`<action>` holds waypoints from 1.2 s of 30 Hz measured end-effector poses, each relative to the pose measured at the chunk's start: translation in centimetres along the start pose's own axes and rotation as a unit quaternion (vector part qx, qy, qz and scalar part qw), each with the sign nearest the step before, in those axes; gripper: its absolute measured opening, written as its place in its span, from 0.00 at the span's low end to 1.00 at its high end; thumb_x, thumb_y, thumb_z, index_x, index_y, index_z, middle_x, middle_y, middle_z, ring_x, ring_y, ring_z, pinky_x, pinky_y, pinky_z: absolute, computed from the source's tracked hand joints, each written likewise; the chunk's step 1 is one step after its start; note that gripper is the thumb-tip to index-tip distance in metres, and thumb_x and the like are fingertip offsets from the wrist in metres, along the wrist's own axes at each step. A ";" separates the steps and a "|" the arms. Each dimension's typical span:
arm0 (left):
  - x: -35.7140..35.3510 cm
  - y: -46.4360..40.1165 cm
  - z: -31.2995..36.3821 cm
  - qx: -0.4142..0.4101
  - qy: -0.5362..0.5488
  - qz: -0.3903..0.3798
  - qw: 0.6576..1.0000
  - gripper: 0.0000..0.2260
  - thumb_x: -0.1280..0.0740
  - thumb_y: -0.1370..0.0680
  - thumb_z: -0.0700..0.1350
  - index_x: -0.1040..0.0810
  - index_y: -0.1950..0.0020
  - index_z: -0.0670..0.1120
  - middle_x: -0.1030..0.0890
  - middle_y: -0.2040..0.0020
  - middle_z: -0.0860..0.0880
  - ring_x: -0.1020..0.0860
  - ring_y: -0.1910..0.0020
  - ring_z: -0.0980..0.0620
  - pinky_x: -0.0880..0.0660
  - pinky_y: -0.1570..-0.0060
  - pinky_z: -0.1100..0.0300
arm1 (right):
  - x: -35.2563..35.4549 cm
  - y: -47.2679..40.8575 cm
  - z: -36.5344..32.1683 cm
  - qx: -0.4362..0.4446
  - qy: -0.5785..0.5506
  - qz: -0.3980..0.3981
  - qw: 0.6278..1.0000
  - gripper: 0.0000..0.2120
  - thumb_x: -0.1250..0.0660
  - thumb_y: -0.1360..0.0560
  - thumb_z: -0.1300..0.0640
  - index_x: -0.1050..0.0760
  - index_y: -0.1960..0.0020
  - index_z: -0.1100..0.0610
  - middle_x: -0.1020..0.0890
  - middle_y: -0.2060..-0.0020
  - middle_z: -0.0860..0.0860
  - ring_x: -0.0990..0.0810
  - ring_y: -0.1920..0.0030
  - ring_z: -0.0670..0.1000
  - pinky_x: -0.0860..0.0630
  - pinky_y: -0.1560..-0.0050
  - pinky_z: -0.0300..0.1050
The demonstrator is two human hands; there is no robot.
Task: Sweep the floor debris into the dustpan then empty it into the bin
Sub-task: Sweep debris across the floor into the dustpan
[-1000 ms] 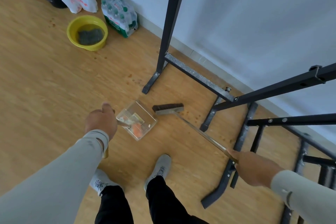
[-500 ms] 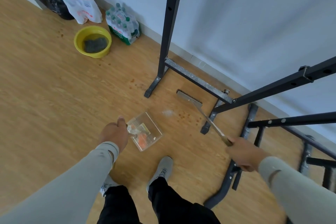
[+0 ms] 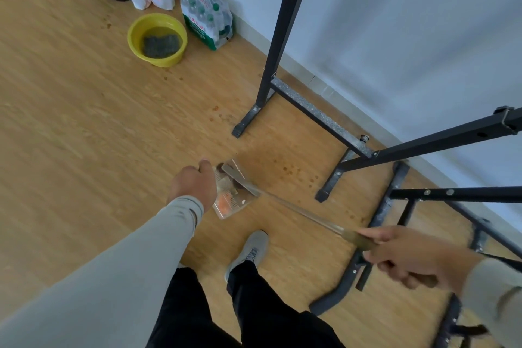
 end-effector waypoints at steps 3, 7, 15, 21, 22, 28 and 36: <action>0.1 0.1 -0.7 -0.009 0.012 -0.006 1.000 0.29 0.51 0.15 0.63 0.21 0.51 0.42 0.19 0.58 0.44 0.21 0.60 0.43 0.26 0.58 0.50 | 2.4 1.7 0.4 0.009 -0.033 0.034 0.999 0.31 0.33 0.21 0.65 0.35 0.22 0.44 0.25 0.69 0.55 0.32 0.75 0.48 0.34 0.77 0.41; -0.1 0.6 -0.7 -0.015 0.011 -0.007 1.000 0.29 0.51 0.15 0.63 0.21 0.52 0.42 0.19 0.57 0.43 0.20 0.57 0.41 0.25 0.56 0.49 | 0.8 -0.5 -1.7 0.039 0.056 0.118 0.991 0.34 0.38 0.22 0.62 0.40 0.20 0.42 0.25 0.71 0.55 0.30 0.79 0.48 0.34 0.78 0.38; 0.1 0.4 -0.8 -0.006 0.010 0.003 1.000 0.28 0.50 0.15 0.62 0.22 0.56 0.43 0.21 0.64 0.47 0.23 0.64 0.47 0.31 0.64 0.54 | -7.5 -4.2 -3.5 0.013 0.174 -0.008 0.985 0.37 0.42 0.23 0.62 0.48 0.17 0.45 0.19 0.63 0.53 0.25 0.72 0.49 0.27 0.71 0.42; 0.3 1.4 -1.4 0.000 0.020 -0.027 0.999 0.28 0.50 0.15 0.63 0.22 0.53 0.43 0.20 0.58 0.44 0.22 0.61 0.44 0.26 0.56 0.49 | 0.6 0.3 0.2 -0.004 0.009 0.001 1.000 0.29 0.34 0.23 0.65 0.31 0.25 0.47 0.25 0.68 0.54 0.32 0.75 0.47 0.34 0.77 0.39; 0.7 1.7 -1.9 0.001 0.022 -0.033 0.999 0.28 0.50 0.15 0.63 0.22 0.53 0.43 0.20 0.58 0.44 0.22 0.61 0.44 0.26 0.57 0.49 | 1.9 1.1 0.8 -0.003 0.000 0.014 1.000 0.27 0.34 0.23 0.65 0.29 0.27 0.47 0.24 0.68 0.55 0.31 0.75 0.47 0.34 0.77 0.39; 3.6 3.0 -6.0 0.021 0.032 -0.023 0.999 0.29 0.51 0.15 0.62 0.21 0.55 0.42 0.17 0.59 0.40 0.19 0.63 0.40 0.20 0.57 0.47 | 5.0 2.1 1.4 0.019 0.024 0.099 0.995 0.21 0.34 0.23 0.65 0.26 0.32 0.48 0.24 0.70 0.54 0.30 0.76 0.47 0.31 0.76 0.40; 3.2 3.1 -8.1 0.068 0.039 0.010 0.997 0.29 0.50 0.14 0.61 0.20 0.53 0.41 0.17 0.58 0.39 0.18 0.58 0.37 0.20 0.51 0.42 | -6.1 -5.9 -5.9 0.053 0.300 0.102 0.947 0.20 0.42 0.20 0.63 0.31 0.28 0.61 0.20 0.47 0.58 0.19 0.54 0.52 0.25 0.56 0.46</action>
Point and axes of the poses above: each hand's wrist, its own y-axis away from the middle knuckle, its own x-axis out of the back of the hand, z = x × y, the point moved 6 cm from there along -y, towards the middle knuckle
